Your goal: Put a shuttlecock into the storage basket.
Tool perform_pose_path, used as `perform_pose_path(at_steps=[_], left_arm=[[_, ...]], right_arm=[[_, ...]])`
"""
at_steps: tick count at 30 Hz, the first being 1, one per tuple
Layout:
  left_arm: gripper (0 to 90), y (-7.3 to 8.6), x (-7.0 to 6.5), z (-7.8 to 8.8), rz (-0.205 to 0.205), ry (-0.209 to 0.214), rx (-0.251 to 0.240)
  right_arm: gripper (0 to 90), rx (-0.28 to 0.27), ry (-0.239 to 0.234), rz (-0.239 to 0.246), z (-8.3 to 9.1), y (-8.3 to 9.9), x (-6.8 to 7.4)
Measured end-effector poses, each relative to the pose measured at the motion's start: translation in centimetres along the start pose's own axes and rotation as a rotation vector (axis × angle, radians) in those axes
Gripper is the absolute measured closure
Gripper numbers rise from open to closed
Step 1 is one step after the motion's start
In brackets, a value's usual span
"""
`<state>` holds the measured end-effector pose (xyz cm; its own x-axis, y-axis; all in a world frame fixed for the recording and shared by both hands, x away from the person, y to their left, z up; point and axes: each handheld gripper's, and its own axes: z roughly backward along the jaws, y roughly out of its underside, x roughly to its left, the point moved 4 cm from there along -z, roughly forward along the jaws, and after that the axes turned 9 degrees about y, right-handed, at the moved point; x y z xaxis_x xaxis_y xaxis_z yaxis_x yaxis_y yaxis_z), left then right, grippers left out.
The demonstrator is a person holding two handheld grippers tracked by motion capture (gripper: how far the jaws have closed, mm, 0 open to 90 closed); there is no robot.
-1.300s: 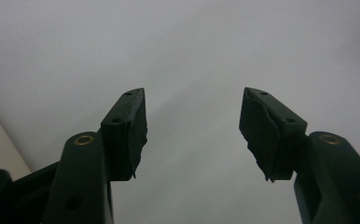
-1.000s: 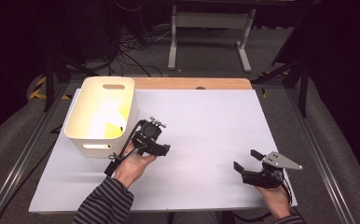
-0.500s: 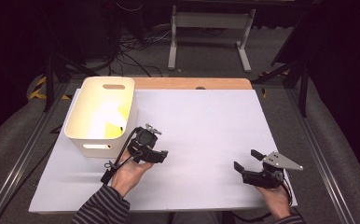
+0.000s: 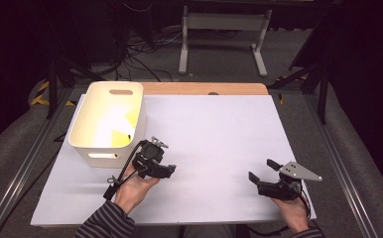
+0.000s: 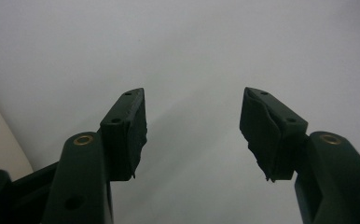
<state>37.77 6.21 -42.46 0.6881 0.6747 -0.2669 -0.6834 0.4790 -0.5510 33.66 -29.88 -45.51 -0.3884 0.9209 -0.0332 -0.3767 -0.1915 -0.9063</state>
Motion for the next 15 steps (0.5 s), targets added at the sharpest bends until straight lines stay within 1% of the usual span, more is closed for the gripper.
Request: perform_pose_path(at_steps=[2, 4, 11, 12, 14, 15], left_arm=[[42.7, 0.13, 0.01, -0.02, 0.004, -0.008, -0.001], [42.5, 0.17, 0.06, 0.05, -0.003, -0.008, -0.006], [40.9, 0.52, -0.16, 0.25, -0.008, -0.006, -0.007], [40.9, 0.6, -0.18, 0.28, -0.009, -0.012, -0.011], [40.4, 0.79, -0.14, 0.38, -0.009, -0.006, -0.012], [40.4, 0.9, -0.14, 0.38, -0.01, -0.011, -0.013]], right_arm=[[14.5, 0.0, 0.0, 0.001, -0.03, 0.0, 0.02], [14.5, 0.003, 0.0, 0.001, -0.05, 0.02, 0.03], [14.5, 0.0, 0.001, 0.002, -0.03, 0.03, -0.01], [14.5, 0.001, 0.001, 0.002, -0.03, 0.03, 0.0], [14.5, 0.001, 0.001, 0.003, -0.03, 0.02, 0.0], [14.5, 0.001, 0.001, 0.002, -0.03, 0.02, 0.01]])
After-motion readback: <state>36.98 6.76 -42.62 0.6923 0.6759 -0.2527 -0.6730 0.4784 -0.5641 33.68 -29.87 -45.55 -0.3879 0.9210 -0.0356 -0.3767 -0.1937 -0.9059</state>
